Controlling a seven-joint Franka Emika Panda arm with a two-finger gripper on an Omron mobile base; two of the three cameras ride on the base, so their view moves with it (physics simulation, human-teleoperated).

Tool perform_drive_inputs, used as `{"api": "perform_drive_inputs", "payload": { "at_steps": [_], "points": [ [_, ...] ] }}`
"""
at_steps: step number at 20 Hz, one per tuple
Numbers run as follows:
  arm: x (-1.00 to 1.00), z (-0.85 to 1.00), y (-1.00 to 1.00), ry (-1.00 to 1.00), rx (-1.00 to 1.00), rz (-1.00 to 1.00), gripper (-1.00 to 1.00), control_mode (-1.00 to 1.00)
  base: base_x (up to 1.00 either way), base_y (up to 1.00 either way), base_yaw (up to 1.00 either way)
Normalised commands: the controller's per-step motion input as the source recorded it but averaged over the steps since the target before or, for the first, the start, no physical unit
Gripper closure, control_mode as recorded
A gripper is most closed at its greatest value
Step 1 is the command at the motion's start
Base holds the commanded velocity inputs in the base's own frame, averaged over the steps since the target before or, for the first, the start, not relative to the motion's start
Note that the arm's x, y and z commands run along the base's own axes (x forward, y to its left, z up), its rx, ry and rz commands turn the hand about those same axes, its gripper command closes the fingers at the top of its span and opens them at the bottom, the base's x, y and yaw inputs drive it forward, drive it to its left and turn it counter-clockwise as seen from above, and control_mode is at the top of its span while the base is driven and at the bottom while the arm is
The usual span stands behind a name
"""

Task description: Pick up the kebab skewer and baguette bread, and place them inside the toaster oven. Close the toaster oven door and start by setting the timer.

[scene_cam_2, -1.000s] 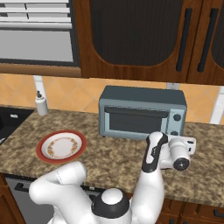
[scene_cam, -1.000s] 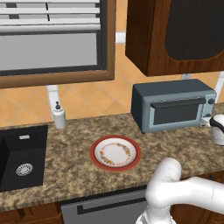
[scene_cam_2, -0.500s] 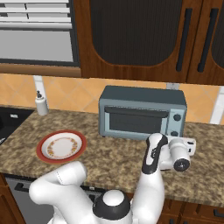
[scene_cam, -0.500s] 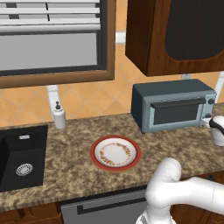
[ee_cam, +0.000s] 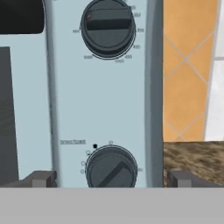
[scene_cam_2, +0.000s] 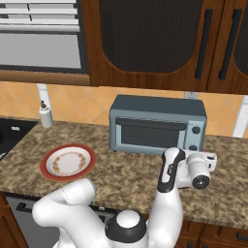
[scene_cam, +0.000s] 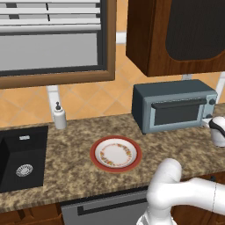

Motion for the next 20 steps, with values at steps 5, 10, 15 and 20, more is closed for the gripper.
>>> {"api": "perform_drive_inputs", "payload": {
  "at_steps": [5,10,15,20],
  "points": [
    [0.02,0.00,0.00,0.00,0.00,0.00,-1.00,-1.00,0.00,0.00,0.00],
    [0.00,0.00,0.00,0.00,0.00,0.00,1.00,-1.00,0.00,0.00,0.00],
    [0.00,0.00,0.00,0.00,0.00,0.00,1.00,-1.00,0.00,0.00,0.00],
    [0.00,0.00,0.00,0.00,0.00,0.00,1.00,-1.00,0.00,0.00,0.00]
  ]
}}
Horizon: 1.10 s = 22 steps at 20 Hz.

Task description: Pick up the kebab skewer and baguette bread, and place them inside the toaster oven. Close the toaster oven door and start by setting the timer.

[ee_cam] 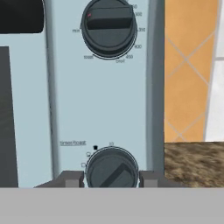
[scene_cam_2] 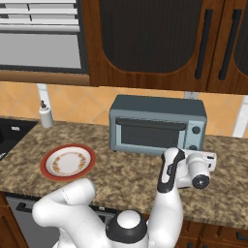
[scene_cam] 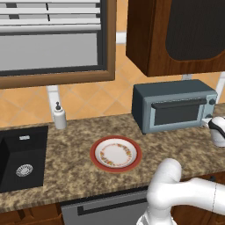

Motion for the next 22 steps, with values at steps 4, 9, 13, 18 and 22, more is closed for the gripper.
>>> {"api": "perform_drive_inputs", "payload": {
  "at_steps": [4,9,13,18,22],
  "points": [
    [0.00,0.00,0.00,0.00,0.00,0.00,1.00,-1.00,0.00,0.00,0.00],
    [0.00,-0.01,0.00,0.00,0.04,0.00,1.00,-1.00,0.00,0.00,0.00],
    [0.00,0.00,-0.01,0.00,0.14,0.00,1.00,-1.00,0.00,0.00,0.00],
    [0.00,-0.01,-0.07,-0.02,0.20,0.00,1.00,-1.00,0.00,0.00,0.00],
    [0.00,-0.02,-0.12,-0.01,0.25,0.00,1.00,-1.00,0.00,0.00,0.00]
  ]
}}
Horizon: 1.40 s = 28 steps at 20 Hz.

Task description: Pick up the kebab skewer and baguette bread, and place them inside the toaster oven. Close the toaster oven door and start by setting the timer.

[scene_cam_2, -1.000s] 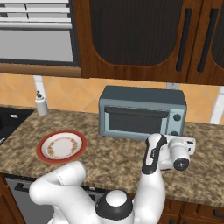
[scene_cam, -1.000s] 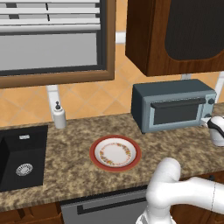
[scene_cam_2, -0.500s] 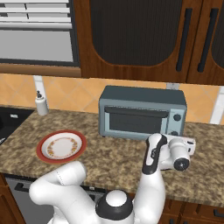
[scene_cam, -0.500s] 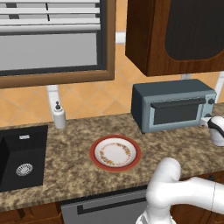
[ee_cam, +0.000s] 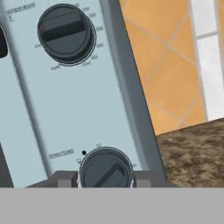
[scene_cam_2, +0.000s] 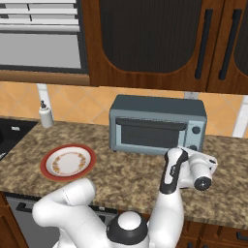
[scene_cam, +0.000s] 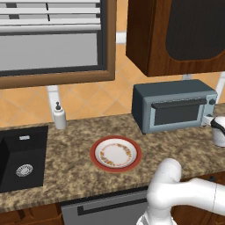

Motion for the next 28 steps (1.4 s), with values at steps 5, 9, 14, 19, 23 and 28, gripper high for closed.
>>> {"api": "perform_drive_inputs", "payload": {
  "at_steps": [5,9,14,19,23,28],
  "points": [
    [0.00,-0.03,-0.11,-0.01,0.26,0.00,1.00,-1.00,0.00,0.00,0.00],
    [0.00,0.00,-0.04,0.00,0.26,0.00,1.00,-1.00,0.00,0.00,0.00],
    [0.00,0.00,0.00,-0.01,0.26,0.00,1.00,-1.00,0.00,0.00,0.00],
    [0.00,0.00,0.00,0.00,0.27,0.00,1.00,-1.00,0.00,0.00,0.00],
    [0.00,0.00,0.00,0.00,0.28,0.00,1.00,-1.00,0.00,0.00,0.00],
    [0.00,0.00,0.00,0.00,0.27,0.00,1.00,-1.00,0.00,0.00,0.00]
  ]
}}
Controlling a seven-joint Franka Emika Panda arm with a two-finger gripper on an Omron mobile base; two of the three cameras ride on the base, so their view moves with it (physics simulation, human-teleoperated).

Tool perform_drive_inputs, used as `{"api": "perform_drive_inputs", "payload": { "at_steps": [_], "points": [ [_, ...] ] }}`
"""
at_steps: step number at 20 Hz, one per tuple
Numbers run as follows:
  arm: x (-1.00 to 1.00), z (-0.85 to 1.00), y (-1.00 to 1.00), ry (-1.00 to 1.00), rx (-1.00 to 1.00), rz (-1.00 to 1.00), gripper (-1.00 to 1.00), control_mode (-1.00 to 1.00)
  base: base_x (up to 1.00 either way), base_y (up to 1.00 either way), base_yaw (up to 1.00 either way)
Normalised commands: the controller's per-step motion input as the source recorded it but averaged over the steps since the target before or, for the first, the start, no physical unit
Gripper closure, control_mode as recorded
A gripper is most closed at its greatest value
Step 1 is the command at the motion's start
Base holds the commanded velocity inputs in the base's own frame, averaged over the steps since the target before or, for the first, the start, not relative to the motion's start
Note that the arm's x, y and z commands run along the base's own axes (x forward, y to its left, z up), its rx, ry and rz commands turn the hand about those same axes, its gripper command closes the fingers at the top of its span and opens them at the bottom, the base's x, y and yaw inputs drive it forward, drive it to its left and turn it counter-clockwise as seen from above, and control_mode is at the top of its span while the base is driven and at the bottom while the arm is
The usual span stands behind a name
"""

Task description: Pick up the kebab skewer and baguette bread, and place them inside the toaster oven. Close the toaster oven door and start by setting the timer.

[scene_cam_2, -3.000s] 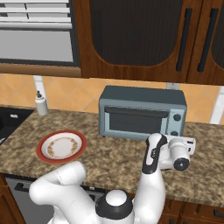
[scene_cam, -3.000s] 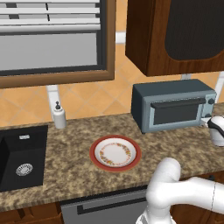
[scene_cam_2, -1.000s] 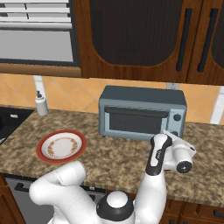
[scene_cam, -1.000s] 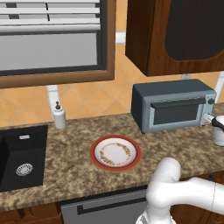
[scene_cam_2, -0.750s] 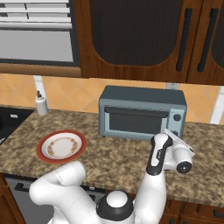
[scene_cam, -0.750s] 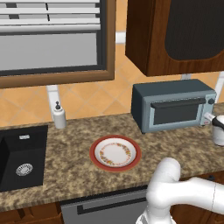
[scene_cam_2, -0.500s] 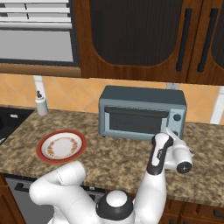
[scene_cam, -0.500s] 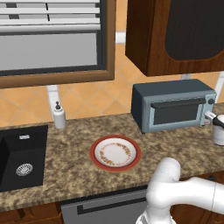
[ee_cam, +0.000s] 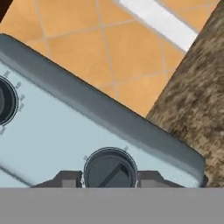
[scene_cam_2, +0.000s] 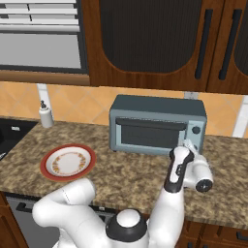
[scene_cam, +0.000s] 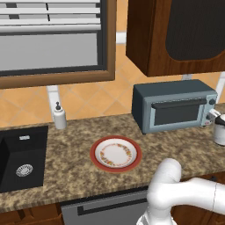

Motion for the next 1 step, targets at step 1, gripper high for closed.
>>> {"api": "perform_drive_inputs", "payload": {
  "at_steps": [1],
  "points": [
    [0.00,0.00,0.00,0.00,0.26,0.00,1.00,-1.00,0.00,0.00,0.00]
  ]
}}
